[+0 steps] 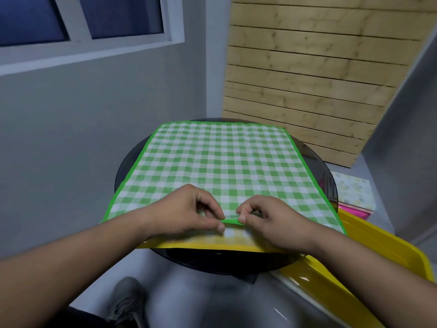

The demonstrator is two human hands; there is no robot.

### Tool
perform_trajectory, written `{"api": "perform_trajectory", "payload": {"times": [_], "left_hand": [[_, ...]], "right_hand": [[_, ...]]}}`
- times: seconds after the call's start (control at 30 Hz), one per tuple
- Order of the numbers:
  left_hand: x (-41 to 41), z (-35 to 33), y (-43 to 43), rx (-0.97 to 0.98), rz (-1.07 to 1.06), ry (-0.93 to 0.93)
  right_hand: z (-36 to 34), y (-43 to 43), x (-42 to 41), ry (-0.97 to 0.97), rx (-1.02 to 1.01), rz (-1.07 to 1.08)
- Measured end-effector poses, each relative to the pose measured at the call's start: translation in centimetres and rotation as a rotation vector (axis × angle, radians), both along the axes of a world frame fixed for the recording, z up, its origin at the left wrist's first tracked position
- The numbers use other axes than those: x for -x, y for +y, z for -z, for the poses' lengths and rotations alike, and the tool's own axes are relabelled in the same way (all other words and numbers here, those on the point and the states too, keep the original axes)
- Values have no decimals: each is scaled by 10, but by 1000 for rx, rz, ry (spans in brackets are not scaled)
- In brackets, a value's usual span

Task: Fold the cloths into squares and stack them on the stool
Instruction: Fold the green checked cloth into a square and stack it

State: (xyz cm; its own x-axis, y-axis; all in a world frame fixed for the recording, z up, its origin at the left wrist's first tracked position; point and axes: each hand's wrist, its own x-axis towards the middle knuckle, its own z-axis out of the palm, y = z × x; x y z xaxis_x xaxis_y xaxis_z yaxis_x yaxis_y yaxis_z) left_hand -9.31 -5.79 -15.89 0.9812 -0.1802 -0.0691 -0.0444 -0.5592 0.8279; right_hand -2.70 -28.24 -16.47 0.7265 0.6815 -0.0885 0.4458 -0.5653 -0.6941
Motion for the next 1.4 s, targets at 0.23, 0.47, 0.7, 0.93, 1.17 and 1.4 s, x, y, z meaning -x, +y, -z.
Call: {"api": "perform_trajectory", "payload": {"times": [0.23, 0.47, 0.7, 0.93, 1.17, 1.4], "left_hand": [[0, -6, -2, -11, -9, -66], [-3, -26, -2, -59, -32, -144], [-29, -63, 1, -241, -23, -224], [-90, -97, 9, -639, -82, -361], [-158, -74, 25, -880, -244, -503], [-205, -11, 76, -500, -425, -267]], "right_hand": [[-7, 0, -4, 42, -19, -3], [-17, -4, -3, -141, -116, 78], [-33, -11, -9, -536, -54, 128], [-52, 12, -71, -953, 112, 200], [-42, 46, -152, -965, 204, 267], [-4, 64, -214, -453, 95, 347]]}}
